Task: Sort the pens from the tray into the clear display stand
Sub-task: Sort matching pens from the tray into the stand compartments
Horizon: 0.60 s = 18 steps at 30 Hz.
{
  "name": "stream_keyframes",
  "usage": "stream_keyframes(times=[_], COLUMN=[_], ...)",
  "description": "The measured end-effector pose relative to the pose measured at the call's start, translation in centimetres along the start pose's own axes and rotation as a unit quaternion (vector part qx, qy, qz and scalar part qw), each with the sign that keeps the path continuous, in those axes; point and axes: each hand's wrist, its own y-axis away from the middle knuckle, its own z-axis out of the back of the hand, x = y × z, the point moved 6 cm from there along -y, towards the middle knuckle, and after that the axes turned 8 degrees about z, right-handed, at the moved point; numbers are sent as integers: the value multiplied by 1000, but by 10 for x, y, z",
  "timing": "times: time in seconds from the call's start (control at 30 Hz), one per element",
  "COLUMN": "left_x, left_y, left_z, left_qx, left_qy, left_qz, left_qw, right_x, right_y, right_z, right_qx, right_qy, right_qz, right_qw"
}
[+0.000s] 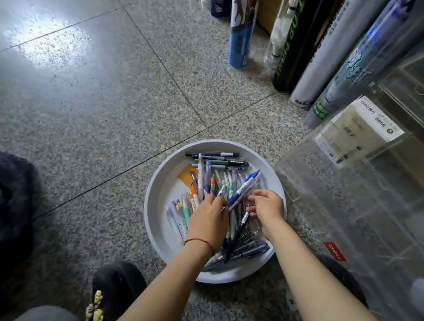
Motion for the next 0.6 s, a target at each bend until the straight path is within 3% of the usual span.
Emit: stream_keyframes(times=[0.1,0.27,0.37,0.6], left_x=[-8,-10,-9,-7], left_y=[1,5,5,4], left_z=[-12,-23,-25,-25], left_qx=[27,89,112,103], left_qy=[-19,-45,-58,-29], left_qz=[-2,56,69,103], left_qw=[999,993,990,989], right_x=[-1,8,16,29], right_y=[0,4,11,26], right_z=[1,-3,-17,-26], right_qx=[35,60,104,98], right_qy=[10,120,231,400], right_qz=[2,42,73,138], right_qw=[999,990,965,901])
